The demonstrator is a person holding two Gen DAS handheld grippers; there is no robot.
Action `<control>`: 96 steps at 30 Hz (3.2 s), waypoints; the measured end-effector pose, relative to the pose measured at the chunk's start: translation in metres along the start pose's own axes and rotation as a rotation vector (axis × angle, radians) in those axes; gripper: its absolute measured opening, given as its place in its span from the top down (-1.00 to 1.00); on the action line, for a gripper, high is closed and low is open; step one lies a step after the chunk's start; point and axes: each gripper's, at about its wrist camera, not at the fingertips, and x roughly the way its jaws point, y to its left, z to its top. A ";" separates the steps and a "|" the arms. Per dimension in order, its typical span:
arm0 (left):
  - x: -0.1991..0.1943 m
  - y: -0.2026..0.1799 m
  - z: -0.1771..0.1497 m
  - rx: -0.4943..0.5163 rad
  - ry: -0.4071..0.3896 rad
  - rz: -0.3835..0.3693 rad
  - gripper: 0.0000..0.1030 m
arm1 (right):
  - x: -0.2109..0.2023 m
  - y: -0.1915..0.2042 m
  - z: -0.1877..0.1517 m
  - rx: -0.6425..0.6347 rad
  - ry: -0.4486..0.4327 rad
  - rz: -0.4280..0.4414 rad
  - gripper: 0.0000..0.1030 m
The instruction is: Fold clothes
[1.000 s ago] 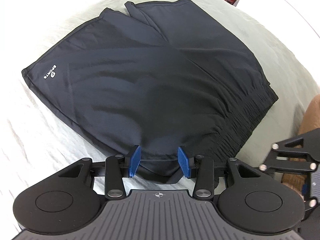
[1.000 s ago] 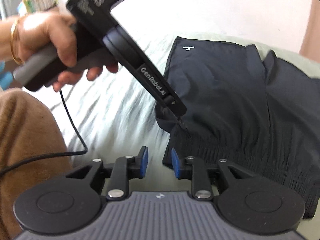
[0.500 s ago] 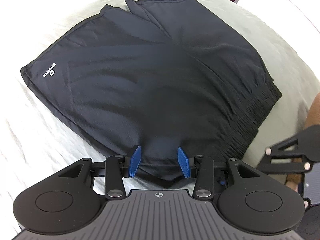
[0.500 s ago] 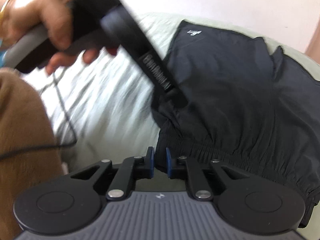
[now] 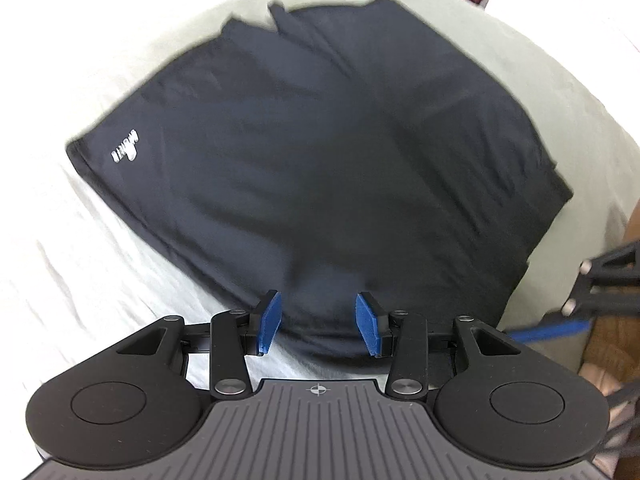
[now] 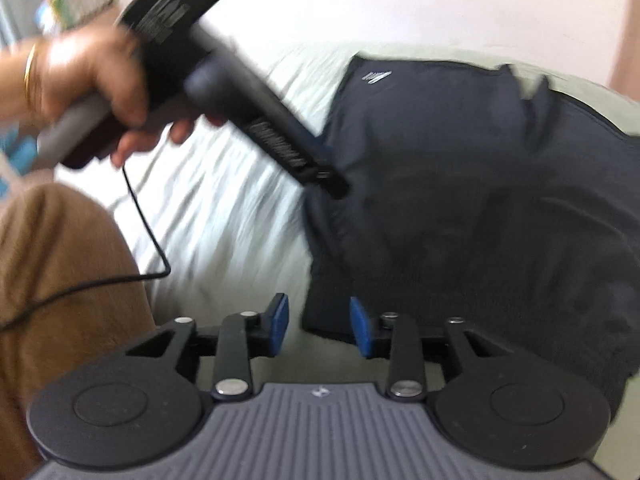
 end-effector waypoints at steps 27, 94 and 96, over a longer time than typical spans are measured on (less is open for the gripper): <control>0.030 -0.215 0.046 0.052 -0.162 -0.079 0.20 | -0.083 -0.233 -0.036 0.611 -0.100 -0.222 -0.04; 0.125 -0.005 0.216 -0.149 -0.226 0.171 0.29 | 0.041 -0.416 0.152 0.589 -0.141 -0.141 -0.13; 0.126 -0.002 0.217 -0.157 -0.218 0.171 0.34 | 0.044 -0.415 0.153 0.577 -0.130 -0.145 -0.12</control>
